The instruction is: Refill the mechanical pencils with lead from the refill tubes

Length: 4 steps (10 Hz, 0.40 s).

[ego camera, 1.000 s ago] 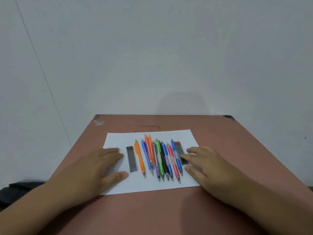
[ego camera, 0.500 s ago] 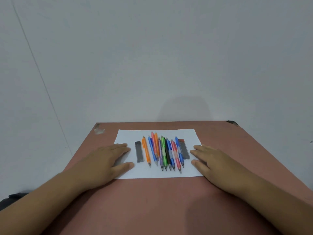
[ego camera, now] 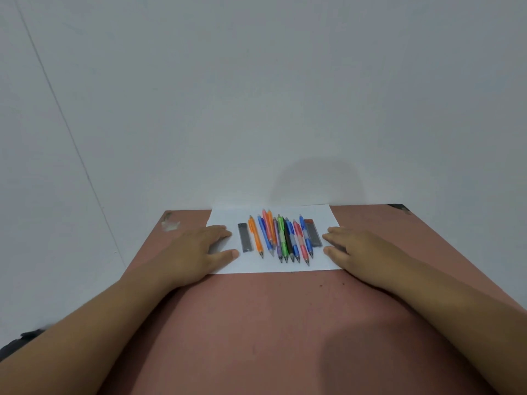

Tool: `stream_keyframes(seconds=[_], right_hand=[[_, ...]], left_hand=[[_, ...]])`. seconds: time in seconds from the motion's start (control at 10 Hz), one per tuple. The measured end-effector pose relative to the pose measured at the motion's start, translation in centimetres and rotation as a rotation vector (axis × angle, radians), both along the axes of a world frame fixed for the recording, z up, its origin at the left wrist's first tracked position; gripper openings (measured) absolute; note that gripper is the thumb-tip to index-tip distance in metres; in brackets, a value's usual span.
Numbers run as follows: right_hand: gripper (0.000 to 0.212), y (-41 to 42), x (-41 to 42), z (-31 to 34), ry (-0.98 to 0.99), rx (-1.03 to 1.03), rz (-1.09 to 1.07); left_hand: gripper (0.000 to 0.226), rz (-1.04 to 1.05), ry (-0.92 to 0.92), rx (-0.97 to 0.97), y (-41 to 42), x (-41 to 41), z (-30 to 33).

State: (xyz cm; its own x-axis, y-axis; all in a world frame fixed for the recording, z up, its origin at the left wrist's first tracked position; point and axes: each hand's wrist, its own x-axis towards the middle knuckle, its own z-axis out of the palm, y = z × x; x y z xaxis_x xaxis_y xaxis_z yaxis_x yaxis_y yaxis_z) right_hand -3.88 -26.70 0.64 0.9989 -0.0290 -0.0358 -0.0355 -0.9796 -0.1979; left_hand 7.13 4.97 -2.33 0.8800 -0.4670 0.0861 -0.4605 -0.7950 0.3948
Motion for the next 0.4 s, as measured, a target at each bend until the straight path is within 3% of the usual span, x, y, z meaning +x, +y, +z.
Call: stream_keyframes(seconds=[0.2, 0.4], right_hand=[[0.043, -0.4, 0.1, -0.1, 0.008, 0.028, -0.011], [0.055, -1.9, -0.7, -1.3, -0.121, 0.224, 0.000]], left_hand=[[0.063, -0.033, -0.050, 0.003, 0.2, -0.2, -0.2], [0.077, -0.012, -0.042, -0.035, 1.1, -1.6, -0.3]])
